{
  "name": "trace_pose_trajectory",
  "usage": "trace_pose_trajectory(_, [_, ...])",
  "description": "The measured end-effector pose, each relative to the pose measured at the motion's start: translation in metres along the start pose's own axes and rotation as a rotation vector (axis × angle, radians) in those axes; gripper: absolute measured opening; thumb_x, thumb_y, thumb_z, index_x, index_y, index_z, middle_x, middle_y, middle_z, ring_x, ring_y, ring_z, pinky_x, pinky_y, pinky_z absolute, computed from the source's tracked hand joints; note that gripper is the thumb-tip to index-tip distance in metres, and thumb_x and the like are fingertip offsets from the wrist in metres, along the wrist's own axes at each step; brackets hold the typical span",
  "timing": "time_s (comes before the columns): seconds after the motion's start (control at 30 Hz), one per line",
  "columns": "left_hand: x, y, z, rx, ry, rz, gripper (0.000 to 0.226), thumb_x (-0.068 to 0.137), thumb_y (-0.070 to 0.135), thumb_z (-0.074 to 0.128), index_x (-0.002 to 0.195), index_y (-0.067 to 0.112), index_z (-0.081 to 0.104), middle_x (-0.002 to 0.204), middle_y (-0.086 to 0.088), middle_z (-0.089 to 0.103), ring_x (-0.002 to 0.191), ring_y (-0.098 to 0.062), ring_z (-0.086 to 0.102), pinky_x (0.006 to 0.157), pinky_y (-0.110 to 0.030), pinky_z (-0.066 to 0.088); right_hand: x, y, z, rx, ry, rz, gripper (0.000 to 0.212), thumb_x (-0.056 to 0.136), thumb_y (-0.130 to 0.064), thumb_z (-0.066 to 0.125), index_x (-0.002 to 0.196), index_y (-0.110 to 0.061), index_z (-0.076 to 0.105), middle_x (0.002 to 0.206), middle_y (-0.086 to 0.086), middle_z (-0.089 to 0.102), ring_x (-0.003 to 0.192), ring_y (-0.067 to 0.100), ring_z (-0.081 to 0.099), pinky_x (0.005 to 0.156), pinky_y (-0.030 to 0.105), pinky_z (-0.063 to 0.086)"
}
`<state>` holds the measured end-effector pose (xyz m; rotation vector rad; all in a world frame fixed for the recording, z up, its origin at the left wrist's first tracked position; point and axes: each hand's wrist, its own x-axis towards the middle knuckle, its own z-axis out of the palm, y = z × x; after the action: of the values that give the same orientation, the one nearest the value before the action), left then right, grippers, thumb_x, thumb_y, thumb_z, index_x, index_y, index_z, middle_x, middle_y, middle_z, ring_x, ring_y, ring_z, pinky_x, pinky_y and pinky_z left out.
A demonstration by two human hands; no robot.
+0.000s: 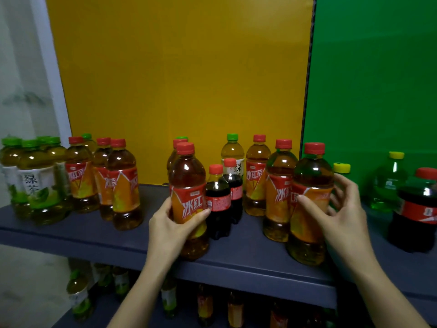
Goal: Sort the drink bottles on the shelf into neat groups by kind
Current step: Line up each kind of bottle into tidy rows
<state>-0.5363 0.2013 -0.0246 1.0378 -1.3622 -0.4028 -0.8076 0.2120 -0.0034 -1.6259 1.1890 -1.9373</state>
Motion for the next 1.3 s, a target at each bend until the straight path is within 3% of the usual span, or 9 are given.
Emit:
trace_pose_trajectory(0.23, [0.013, -0.013, 0.006, 0.141, 0.074, 0.015, 0.089, 0.050, 0.051, 0.073, 0.127, 0.019, 0.042, 0.117, 0.001, 0.052, 0.105, -0.014, 0.053, 0.091, -0.031, 0.046, 0.006, 0.009, 0.008, -0.068, 0.048, -0.025, 0.077, 0.060, -0.042, 0.070, 0.128, -0.032, 0.036, 0.129, -0.008, 0.046, 0.114, 0.008, 0.053, 0.097, 0.032, 0.045])
trace_pose_trajectory(0.33, [0.016, -0.017, 0.006, 0.225, 0.099, 0.049, 0.089, 0.050, 0.054, 0.071, 0.125, 0.015, 0.043, 0.105, 0.009, 0.050, 0.106, -0.018, 0.050, 0.090, -0.037, 0.046, 0.007, 0.010, 0.011, -0.110, 0.076, -0.020, 0.081, 0.063, -0.047, 0.068, 0.135, -0.030, 0.034, 0.132, -0.007, 0.045, 0.119, 0.013, 0.051, 0.101, 0.039, 0.045])
trace_pose_trajectory(0.57, [0.025, -0.030, 0.002, 0.315, 0.113, 0.102, 0.084, 0.055, 0.063, 0.060, 0.119, 0.009, 0.054, 0.107, -0.003, 0.044, 0.105, -0.013, 0.038, 0.090, -0.031, 0.038, -0.020, 0.000, 0.023, -0.345, 0.309, -0.204, 0.063, 0.080, -0.032, 0.069, 0.133, -0.014, 0.040, 0.129, -0.002, 0.040, 0.120, 0.003, 0.037, 0.103, 0.021, 0.032])
trace_pose_trajectory(0.7, [0.028, -0.030, 0.004, 0.321, 0.178, 0.090, 0.091, 0.059, 0.052, 0.069, 0.134, 0.009, 0.040, 0.116, -0.012, 0.042, 0.112, -0.019, 0.035, 0.096, -0.038, 0.036, -0.035, -0.007, 0.055, -0.317, 0.072, -0.397, 0.023, 0.089, -0.019, 0.053, 0.112, -0.019, 0.053, 0.108, -0.009, 0.053, 0.105, 0.000, 0.051, 0.091, 0.014, 0.040])
trace_pose_trajectory(0.83, [0.011, -0.018, 0.016, 0.281, 0.347, 0.382, 0.072, 0.071, 0.018, 0.078, 0.129, 0.009, 0.037, 0.120, -0.010, 0.038, 0.114, -0.021, 0.036, 0.099, -0.051, 0.037, -0.013, -0.002, 0.092, -0.267, -0.197, -0.130, 0.035, 0.094, -0.012, 0.050, 0.128, -0.018, 0.045, 0.127, -0.005, 0.049, 0.104, -0.018, 0.046, 0.085, -0.001, 0.037])
trace_pose_trajectory(0.93, [-0.007, -0.013, 0.032, 0.215, 0.203, 0.565, 0.048, 0.083, 0.018, 0.060, 0.126, 0.012, 0.040, 0.122, -0.005, 0.039, 0.118, -0.015, 0.039, 0.107, -0.028, 0.032, 0.011, 0.013, 0.113, -0.260, -0.301, 0.081, 0.051, 0.092, -0.016, 0.053, 0.139, -0.016, 0.033, 0.139, 0.000, 0.042, 0.118, 0.000, 0.044, 0.098, 0.013, 0.039])
trace_pose_trajectory(1.07, [-0.012, -0.020, 0.052, 0.237, -0.111, 0.344, 0.074, 0.090, 0.021, 0.055, 0.146, 0.018, 0.008, 0.152, 0.002, 0.009, 0.140, -0.008, 0.008, 0.112, -0.010, 0.005, 0.025, 0.024, 0.131, -0.270, -0.358, 0.155, 0.055, 0.091, -0.014, 0.054, 0.140, -0.014, 0.029, 0.142, 0.005, 0.041, 0.131, 0.017, 0.039, 0.110, 0.038, 0.035])
trace_pose_trajectory(1.17, [-0.005, -0.022, 0.060, 0.232, -0.140, 0.223, 0.084, 0.090, 0.017, 0.054, 0.146, 0.011, -0.008, 0.155, 0.000, -0.009, 0.143, -0.011, -0.005, 0.118, -0.026, 0.007, 0.033, 0.027, 0.133, -0.130, -0.449, 0.291, 0.061, 0.091, -0.008, 0.053, 0.143, -0.013, 0.022, 0.142, 0.005, 0.039, 0.130, 0.015, 0.037, 0.106, 0.028, 0.034])
trace_pose_trajectory(1.3, [0.005, -0.020, 0.064, 0.259, -0.160, 0.104, 0.090, 0.087, 0.020, 0.060, 0.146, 0.006, -0.007, 0.156, -0.008, 0.000, 0.143, -0.017, 0.002, 0.117, -0.029, 0.009, 0.038, 0.041, 0.132, 0.066, -0.531, 0.489, 0.063, 0.088, -0.008, 0.058, 0.143, -0.014, 0.027, 0.140, 0.005, 0.044, 0.127, 0.018, 0.044, 0.104, 0.029, 0.037])
